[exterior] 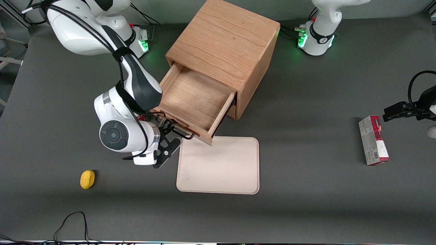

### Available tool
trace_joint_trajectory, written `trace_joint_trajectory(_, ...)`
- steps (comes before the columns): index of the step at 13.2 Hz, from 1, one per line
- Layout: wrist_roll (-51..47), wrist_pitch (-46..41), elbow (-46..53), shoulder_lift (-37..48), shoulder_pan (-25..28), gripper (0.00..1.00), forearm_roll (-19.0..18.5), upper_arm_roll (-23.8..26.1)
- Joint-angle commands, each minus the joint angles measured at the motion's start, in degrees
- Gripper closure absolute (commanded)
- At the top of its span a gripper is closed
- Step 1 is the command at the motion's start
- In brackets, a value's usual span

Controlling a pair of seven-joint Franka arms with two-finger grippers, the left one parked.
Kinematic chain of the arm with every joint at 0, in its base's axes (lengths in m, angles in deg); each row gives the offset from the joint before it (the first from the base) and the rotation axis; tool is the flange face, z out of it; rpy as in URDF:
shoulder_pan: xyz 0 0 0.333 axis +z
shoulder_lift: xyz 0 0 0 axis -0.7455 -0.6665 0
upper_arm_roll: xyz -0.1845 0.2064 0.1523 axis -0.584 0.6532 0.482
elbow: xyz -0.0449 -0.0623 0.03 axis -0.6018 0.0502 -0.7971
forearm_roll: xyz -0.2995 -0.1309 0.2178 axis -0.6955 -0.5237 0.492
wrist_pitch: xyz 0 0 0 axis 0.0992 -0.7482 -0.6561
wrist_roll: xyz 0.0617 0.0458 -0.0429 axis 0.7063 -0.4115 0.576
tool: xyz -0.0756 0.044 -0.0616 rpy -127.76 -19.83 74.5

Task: Open upper drawer
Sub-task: 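Pull the upper drawer outward by its handle with the right gripper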

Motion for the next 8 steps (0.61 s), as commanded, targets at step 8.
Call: trace_joint_trajectory(8, 0.55, 0.76, 2.85, -3.31, -2.87, 0.0, 4.73, 0.05)
